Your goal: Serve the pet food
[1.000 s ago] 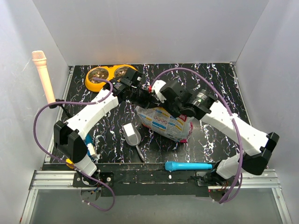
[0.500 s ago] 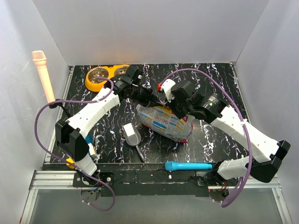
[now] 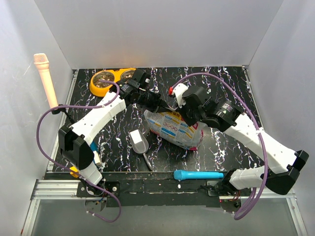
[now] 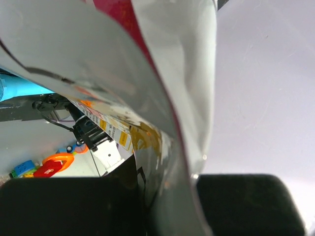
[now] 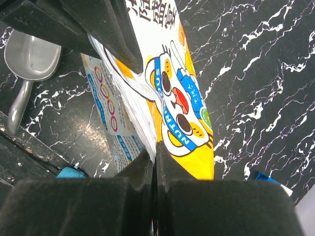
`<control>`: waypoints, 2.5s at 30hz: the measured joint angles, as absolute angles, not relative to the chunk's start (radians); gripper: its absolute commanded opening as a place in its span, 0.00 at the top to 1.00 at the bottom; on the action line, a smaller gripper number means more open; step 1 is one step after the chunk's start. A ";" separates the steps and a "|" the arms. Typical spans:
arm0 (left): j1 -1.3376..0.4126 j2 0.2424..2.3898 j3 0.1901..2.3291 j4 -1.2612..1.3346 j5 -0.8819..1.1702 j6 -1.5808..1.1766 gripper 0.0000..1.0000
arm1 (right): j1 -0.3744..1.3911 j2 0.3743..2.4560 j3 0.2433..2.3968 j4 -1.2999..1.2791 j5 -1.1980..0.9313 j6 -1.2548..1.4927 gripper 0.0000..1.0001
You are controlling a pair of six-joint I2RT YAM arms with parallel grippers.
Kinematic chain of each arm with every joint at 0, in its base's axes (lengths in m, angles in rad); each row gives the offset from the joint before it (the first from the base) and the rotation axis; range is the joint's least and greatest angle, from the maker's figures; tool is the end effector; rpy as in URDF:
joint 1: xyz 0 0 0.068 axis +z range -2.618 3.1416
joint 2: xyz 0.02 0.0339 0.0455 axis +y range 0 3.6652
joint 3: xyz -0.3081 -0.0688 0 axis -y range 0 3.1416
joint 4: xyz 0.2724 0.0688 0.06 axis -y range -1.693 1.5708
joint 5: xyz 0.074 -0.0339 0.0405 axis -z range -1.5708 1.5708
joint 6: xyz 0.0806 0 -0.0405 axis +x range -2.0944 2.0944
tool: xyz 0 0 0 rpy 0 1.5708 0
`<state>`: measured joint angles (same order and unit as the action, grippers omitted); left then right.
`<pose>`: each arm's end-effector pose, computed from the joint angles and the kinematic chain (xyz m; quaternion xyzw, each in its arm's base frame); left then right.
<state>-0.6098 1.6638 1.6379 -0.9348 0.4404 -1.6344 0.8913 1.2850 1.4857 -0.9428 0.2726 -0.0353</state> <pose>0.3137 -0.2611 0.3528 0.3991 -0.8435 0.3545 0.0606 0.2053 0.2196 0.4197 -0.3564 0.8357 0.0524 0.4145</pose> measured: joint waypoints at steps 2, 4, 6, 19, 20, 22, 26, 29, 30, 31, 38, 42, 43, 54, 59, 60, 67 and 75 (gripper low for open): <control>-0.610 1.664 1.639 -0.935 0.447 -1.634 0.82 | 0.891 1.280 1.481 -0.941 0.262 -0.041 0.93; -0.601 1.665 1.640 -0.934 0.457 -1.633 0.78 | 0.888 1.278 1.481 -0.942 0.251 -0.042 0.85; -0.583 1.665 1.645 -0.934 0.461 -1.631 0.90 | 0.883 1.272 1.481 -0.947 0.247 -0.040 0.81; -0.555 1.715 1.740 -1.027 0.422 -1.570 1.00 | 0.872 1.235 1.479 -0.988 0.303 -0.059 0.99; -0.555 1.724 1.752 -1.032 0.422 -1.566 1.00 | 0.872 1.231 1.473 -0.983 0.305 -0.061 0.99; -0.556 1.727 1.757 -1.032 0.422 -1.562 0.87 | 0.872 1.224 1.467 -0.978 0.298 -0.064 0.99; -0.550 1.721 1.757 -1.014 0.393 -1.552 0.61 | 0.870 1.209 1.462 -0.978 0.259 -0.065 0.89; -0.526 1.700 1.750 -0.999 0.341 -1.544 0.65 | 0.866 1.206 1.462 -0.986 0.235 -0.059 0.83; -0.519 1.692 1.742 -0.992 0.330 -1.544 0.74 | 0.866 1.206 1.462 -0.986 0.232 -0.059 0.79; -0.511 1.683 1.731 -0.983 0.316 -1.542 0.81 | 0.865 1.206 1.462 -0.986 0.232 -0.057 0.75; -0.498 1.663 1.693 -0.966 0.284 -1.521 1.00 | 0.863 1.219 1.488 -1.025 0.231 -0.056 0.62; -0.497 1.670 1.702 -0.970 0.278 -1.507 1.00 | 0.868 1.278 1.556 -1.047 0.230 -0.047 0.60; -0.498 1.673 1.708 -0.974 0.277 -1.504 1.00 | 0.871 1.296 1.571 -1.046 0.236 -0.042 0.60; -0.497 1.731 1.802 -1.050 0.285 -1.504 1.00 | 0.928 1.552 1.765 -0.951 0.308 -0.104 0.64; -0.493 1.778 1.876 -1.121 0.298 -1.515 1.00 | 0.938 1.650 1.825 -0.884 0.385 -0.156 0.72; -0.490 1.784 1.883 -1.129 0.303 -1.520 1.00 | 0.940 1.659 1.825 -0.878 0.403 -0.167 0.74; -0.476 1.795 1.894 -1.151 0.334 -1.551 1.00 | 0.990 1.676 1.795 -0.834 0.517 -0.258 0.99; -0.469 1.802 1.899 -1.159 0.361 -1.555 1.00 | 0.974 1.647 1.769 -0.819 0.443 -0.278 0.84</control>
